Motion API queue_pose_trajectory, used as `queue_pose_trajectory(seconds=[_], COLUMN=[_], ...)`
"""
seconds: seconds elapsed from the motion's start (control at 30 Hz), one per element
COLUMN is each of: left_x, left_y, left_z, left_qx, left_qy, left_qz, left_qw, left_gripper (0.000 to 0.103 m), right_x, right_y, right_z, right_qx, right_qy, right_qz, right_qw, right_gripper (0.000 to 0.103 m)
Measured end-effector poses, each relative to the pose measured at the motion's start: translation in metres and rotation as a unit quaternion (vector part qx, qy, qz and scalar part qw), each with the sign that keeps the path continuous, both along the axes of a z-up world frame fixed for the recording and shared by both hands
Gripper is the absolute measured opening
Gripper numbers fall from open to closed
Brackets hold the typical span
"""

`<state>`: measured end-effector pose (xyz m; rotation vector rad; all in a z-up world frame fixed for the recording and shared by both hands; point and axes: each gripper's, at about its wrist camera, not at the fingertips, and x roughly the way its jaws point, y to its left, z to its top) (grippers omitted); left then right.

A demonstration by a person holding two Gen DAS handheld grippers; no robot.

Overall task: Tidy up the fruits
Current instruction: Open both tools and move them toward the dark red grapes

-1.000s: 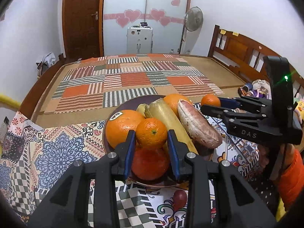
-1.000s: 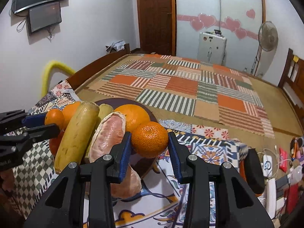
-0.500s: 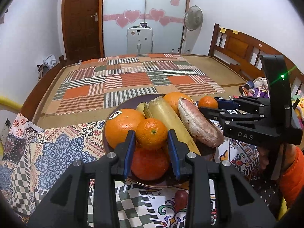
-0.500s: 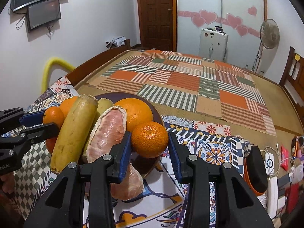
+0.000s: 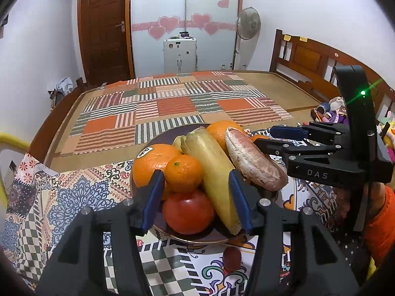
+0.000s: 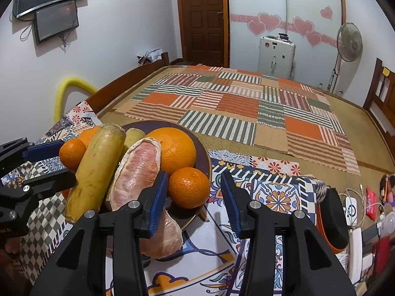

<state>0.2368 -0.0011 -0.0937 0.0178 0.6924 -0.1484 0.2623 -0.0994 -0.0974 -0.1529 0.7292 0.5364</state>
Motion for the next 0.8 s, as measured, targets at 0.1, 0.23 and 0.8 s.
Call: queue_pose_trajectory(seconds=[0.1,0.23,0.8], left_x=[-0.005,-0.013,-0.089], left_y=[0.0,0.004,0.016], left_z=[0.005,0.014,0.036], left_qx=[-0.002,-0.004,-0.007], left_qy=[-0.004,-0.013,-0.049], left_qz=[0.002,0.005,0.025], left_qw=[1.0,0.9999,0.9985], left_gripper=[0.054,0.054,0.063], right_x=[-0.005,-0.019,-0.119], right_y=[-0.003,-0.007,-0.026], right_z=[0.004,0.012,0.043], right_qx=[-0.001,-0.003,0.025], right_qy=[-0.007,-0.023,-0.084], right_qz=[-0.002,-0.005,0.001], right_qw=[1.0,1.0,0.996], right_gripper=[0.043,0.043,0.049])
